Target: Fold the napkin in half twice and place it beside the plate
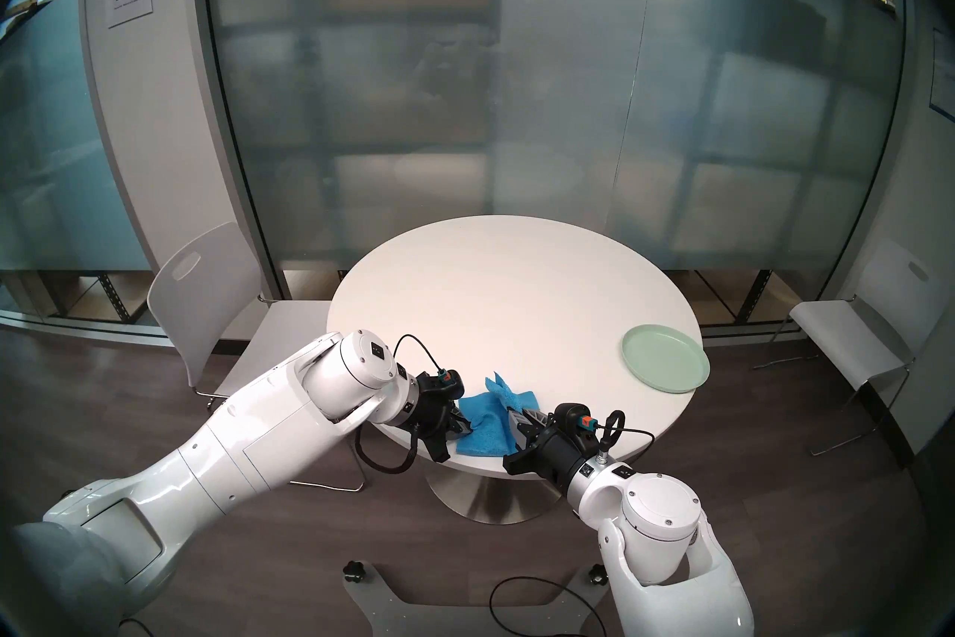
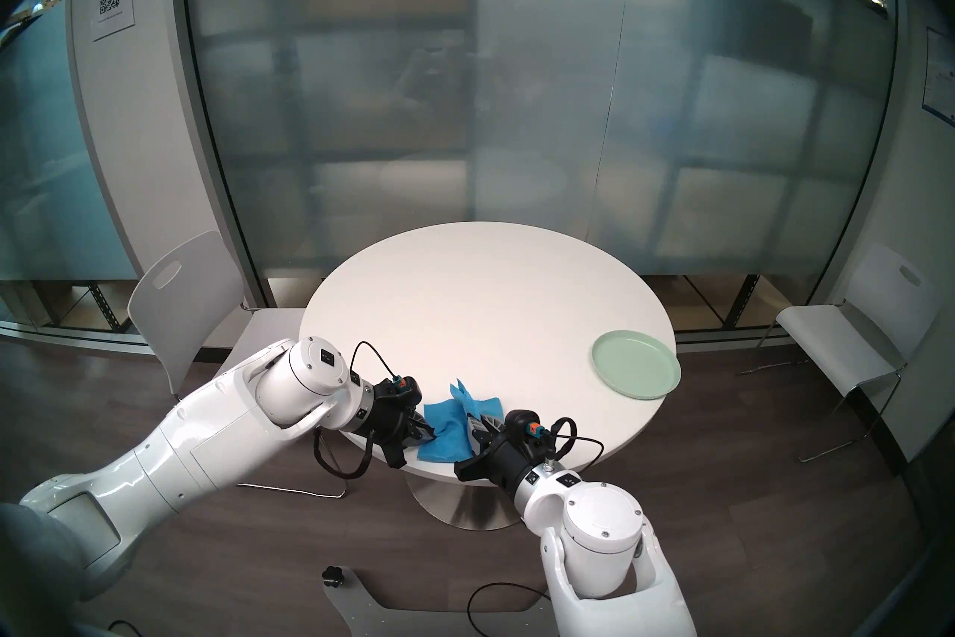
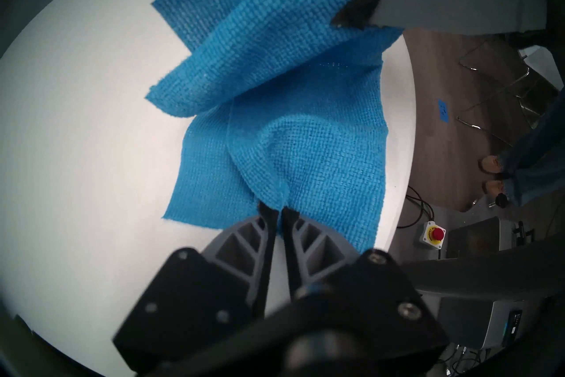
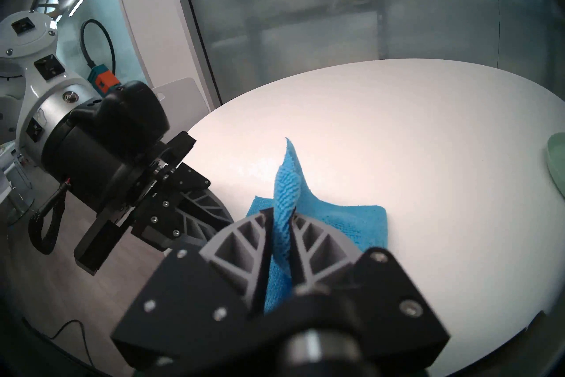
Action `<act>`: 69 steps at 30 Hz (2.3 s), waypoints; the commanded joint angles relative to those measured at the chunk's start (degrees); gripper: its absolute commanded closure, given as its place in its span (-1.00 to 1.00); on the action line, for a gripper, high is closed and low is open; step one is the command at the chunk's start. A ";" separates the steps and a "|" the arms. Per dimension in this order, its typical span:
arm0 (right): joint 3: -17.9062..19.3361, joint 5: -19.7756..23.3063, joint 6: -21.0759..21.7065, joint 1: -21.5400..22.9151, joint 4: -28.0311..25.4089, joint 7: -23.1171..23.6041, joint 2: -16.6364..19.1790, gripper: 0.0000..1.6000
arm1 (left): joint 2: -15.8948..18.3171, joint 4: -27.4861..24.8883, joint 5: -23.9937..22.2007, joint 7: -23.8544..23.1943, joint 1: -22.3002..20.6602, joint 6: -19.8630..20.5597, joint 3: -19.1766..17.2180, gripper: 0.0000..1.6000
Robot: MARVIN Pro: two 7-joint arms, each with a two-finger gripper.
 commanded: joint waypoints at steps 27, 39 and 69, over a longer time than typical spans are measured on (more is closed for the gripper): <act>-5.86 2.85 -0.68 8.20 8.13 -7.15 1.27 0.27 | -0.77 -2.27 -0.93 0.60 0.04 0.45 -0.50 0.29; -6.50 1.00 0.61 8.67 9.43 -7.44 2.23 0.29 | 0.34 -4.40 -1.42 1.28 0.04 1.46 -1.09 0.01; -3.17 1.52 1.40 6.61 8.00 -5.03 4.19 0.29 | 1.58 -5.17 -4.18 3.74 -1.42 2.21 -4.91 -0.82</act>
